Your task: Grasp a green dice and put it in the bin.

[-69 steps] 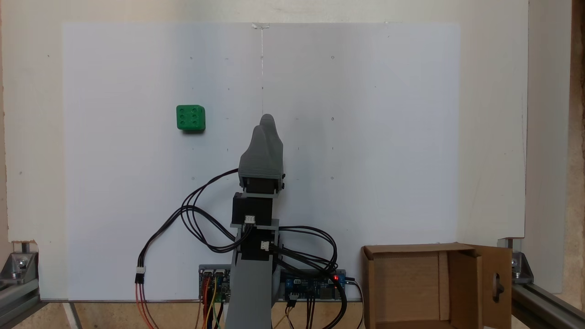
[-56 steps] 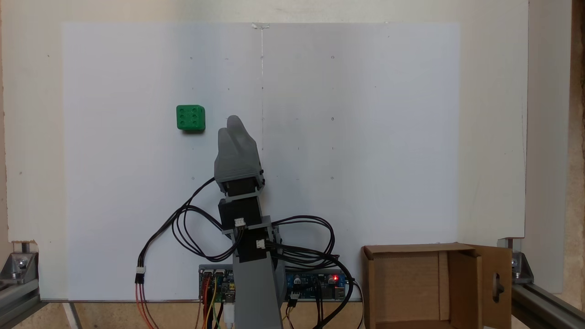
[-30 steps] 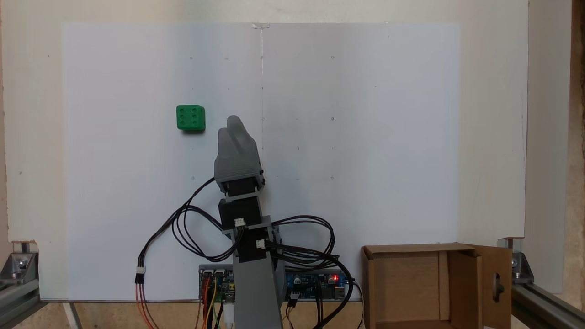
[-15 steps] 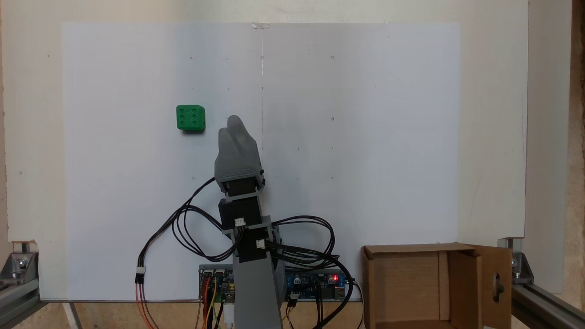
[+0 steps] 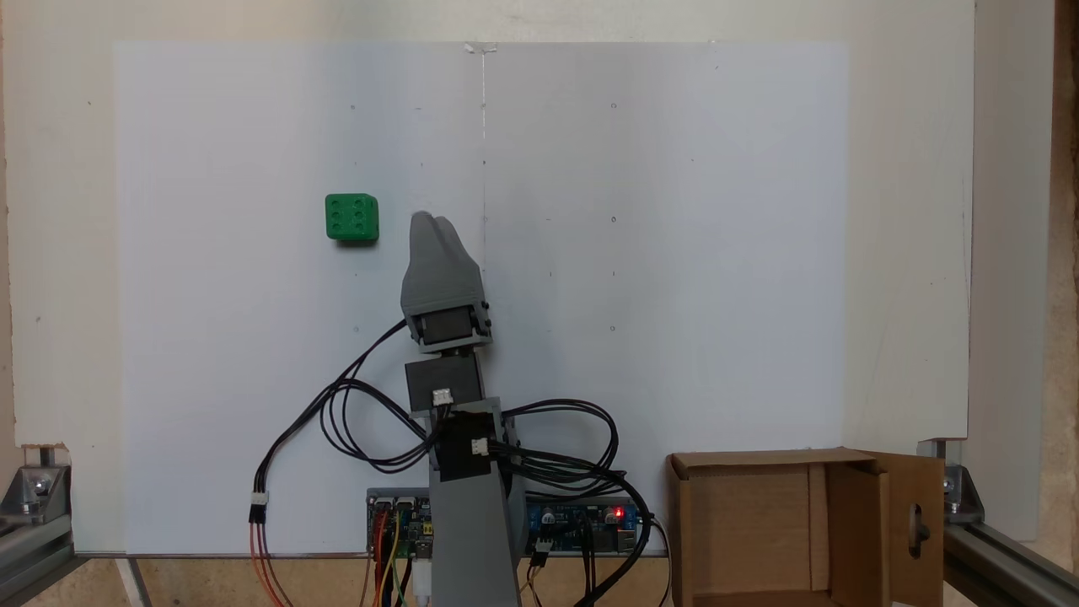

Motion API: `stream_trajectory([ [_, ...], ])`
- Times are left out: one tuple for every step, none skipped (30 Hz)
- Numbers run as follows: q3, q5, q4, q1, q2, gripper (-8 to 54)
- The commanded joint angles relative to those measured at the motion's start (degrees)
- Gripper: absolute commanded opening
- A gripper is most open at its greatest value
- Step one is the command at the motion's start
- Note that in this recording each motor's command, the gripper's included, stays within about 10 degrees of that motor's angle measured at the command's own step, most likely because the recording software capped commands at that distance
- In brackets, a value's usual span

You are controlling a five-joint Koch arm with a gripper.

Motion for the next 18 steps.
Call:
stream_trajectory([
  [-7.29,-1.85,9.03,0.44,5.89,44.1],
  [-9.14,-1.85,13.08,0.79,5.89,44.1],
  [-10.9,-1.76,16.94,1.14,5.89,44.1],
  [-12.57,-1.76,20.81,1.67,5.89,44.1],
  [-13.97,-1.67,24.5,1.85,5.89,44.0],
  [-15.56,-1.58,28.37,1.85,5.89,44.0],
  [-17.14,-1.49,32.06,2.11,5.89,44.0],
  [-18.28,-1.49,36.1,2.64,5.89,44.0],
  [-19.95,-1.32,39.97,3.16,5.89,43.9],
  [-21.88,-0.88,43.93,3.52,5.89,43.9],
  [-24.08,-0.35,47.71,3.78,5.89,43.9],
  [-26.02,0.62,51.48,4.04,5.98,43.9],
  [-28.3,1.23,55.0,4.57,5.89,43.7],
  [-30.76,1.76,59.13,4.92,5.89,43.5],
  [-33.31,2.29,63.0,5.01,5.89,43.2],
  [-36.04,2.72,66.69,5.01,5.89,43.2],
  [-38.58,3.69,70.47,5.01,5.89,43.2],
  [-40.96,4.66,74.16,4.92,5.8,43.2],
])
